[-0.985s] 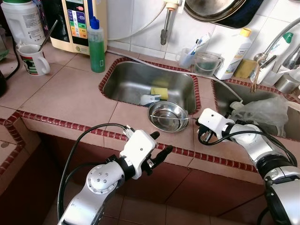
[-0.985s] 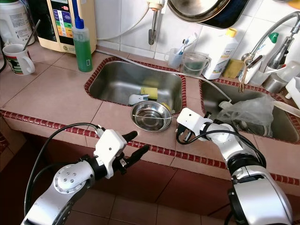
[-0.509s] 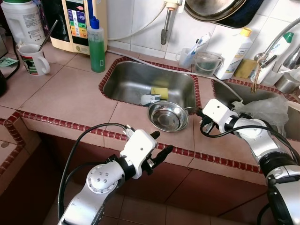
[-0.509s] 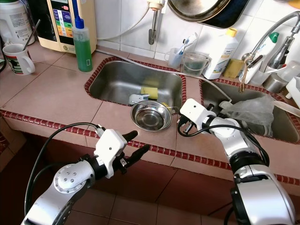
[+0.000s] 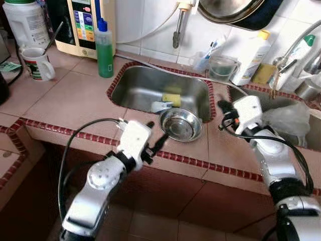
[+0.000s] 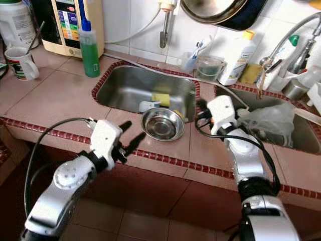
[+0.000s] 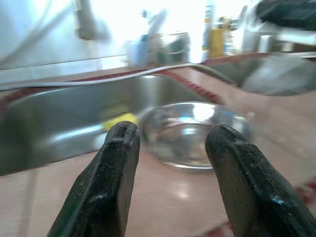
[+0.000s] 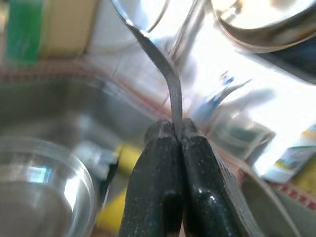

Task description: Kitchen organization

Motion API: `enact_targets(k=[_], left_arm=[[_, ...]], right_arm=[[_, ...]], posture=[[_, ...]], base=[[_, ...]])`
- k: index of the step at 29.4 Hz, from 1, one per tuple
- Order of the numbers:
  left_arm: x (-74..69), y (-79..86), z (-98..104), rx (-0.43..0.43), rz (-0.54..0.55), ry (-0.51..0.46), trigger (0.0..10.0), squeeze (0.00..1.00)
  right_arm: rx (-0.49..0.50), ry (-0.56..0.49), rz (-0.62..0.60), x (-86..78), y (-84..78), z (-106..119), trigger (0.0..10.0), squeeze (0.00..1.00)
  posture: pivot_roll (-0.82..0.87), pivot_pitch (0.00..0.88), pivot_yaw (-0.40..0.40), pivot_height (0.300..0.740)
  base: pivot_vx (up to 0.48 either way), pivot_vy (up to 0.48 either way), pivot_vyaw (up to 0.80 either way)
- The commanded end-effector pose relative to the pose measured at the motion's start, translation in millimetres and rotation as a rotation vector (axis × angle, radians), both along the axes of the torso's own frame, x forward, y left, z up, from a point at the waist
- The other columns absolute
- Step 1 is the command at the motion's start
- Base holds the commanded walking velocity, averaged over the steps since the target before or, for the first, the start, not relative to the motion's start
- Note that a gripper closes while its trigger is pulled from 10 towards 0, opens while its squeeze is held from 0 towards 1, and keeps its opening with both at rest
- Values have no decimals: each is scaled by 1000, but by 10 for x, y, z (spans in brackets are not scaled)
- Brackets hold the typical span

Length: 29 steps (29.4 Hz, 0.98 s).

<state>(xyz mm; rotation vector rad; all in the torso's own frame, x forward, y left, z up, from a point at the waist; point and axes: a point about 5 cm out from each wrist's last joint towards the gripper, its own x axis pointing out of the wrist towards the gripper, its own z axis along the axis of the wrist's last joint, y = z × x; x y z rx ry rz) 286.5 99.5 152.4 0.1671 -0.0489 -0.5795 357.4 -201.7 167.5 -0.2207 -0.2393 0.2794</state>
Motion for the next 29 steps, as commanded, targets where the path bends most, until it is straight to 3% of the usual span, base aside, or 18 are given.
enact_targets(k=[1, 8, 11, 14, 17, 23, 29], left_arm=[[60, 11, 32, -19, 19, -18, 10000, 0], [355, 229, 112, -52, 132, -56, 10000, 0], [417, 281, 117, -77, 152, -63, 10000, 0], [464, 315, 97, -118, 159, -44, 10000, 0], [469, 358, 100, -173, 169, -61, 10000, 0], [395, 388, 27, -175, 166, -86, 10000, 0], [351, 355, -29, -189, 137, -77, 10000, 0]], right_arm=[[73, -22, -61, -36, -59, 31, 10000, 0], [284, -106, -104, -256, 176, 20, 10000, 0], [330, -105, -121, -314, 253, -11, 10000, 0], [306, -118, -127, -385, 330, -51, 10000, 0], [302, -134, -148, -468, 364, -93, 10000, 0], [284, -139, -164, -607, 384, -183, 10000, 0], [287, -139, -189, -621, 411, -183, 10000, 0]], posture=[[110, 0, -93, 740], [90, 0, -72, 740], [83, 0, -66, 740], [82, 0, -65, 740], [75, 0, -55, 740], [72, 0, -49, 740], [76, 0, -52, 740]], base=[[0, 0, 0], [0, 0, 0], [0, 0, 0], [0, 0, 0], [0, 0, 0], [0, 0, 0], [0, 0, 0]])
